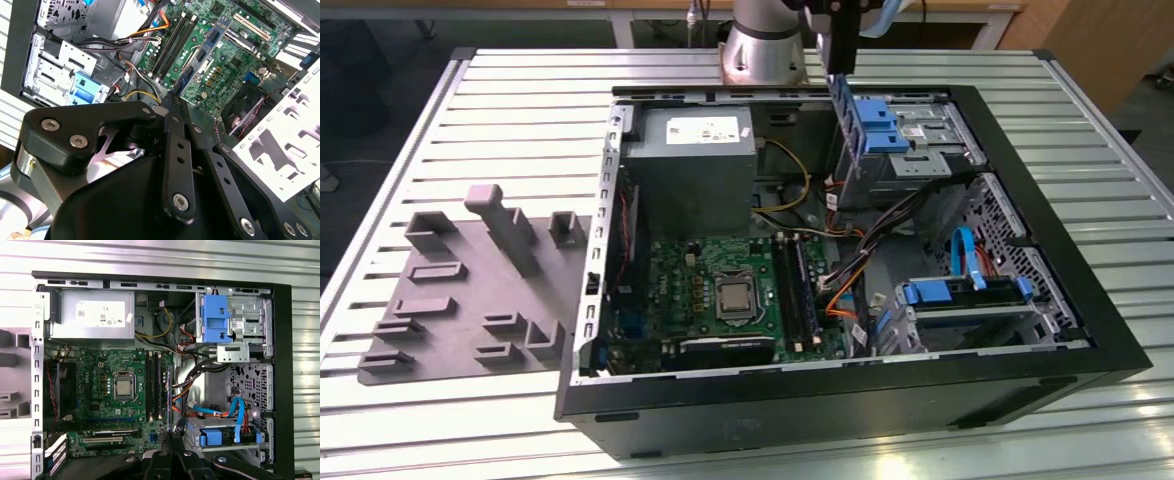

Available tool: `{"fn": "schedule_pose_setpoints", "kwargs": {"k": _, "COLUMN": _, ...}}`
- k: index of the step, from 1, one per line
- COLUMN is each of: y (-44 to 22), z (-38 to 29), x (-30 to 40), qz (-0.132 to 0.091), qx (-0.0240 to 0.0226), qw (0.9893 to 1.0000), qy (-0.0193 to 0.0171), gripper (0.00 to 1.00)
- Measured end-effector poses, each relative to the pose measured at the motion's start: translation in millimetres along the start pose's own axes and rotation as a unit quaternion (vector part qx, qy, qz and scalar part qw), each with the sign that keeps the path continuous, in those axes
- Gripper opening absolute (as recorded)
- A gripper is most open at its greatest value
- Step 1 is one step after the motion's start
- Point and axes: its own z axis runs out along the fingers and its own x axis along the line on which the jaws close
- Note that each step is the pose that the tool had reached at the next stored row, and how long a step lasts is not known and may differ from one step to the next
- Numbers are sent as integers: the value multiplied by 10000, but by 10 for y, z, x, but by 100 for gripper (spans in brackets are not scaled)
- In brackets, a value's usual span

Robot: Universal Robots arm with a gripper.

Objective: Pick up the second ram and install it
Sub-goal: 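Insert the second ram into the second slot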

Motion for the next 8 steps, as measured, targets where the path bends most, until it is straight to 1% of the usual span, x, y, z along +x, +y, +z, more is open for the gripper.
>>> {"fn": "schedule_pose_setpoints", "kwargs": {"k": 8, "y": 0, "z": 15, "x": 2, "qz": 0, "qx": 3, "qw": 10000, "qy": 0, "gripper": 11}}
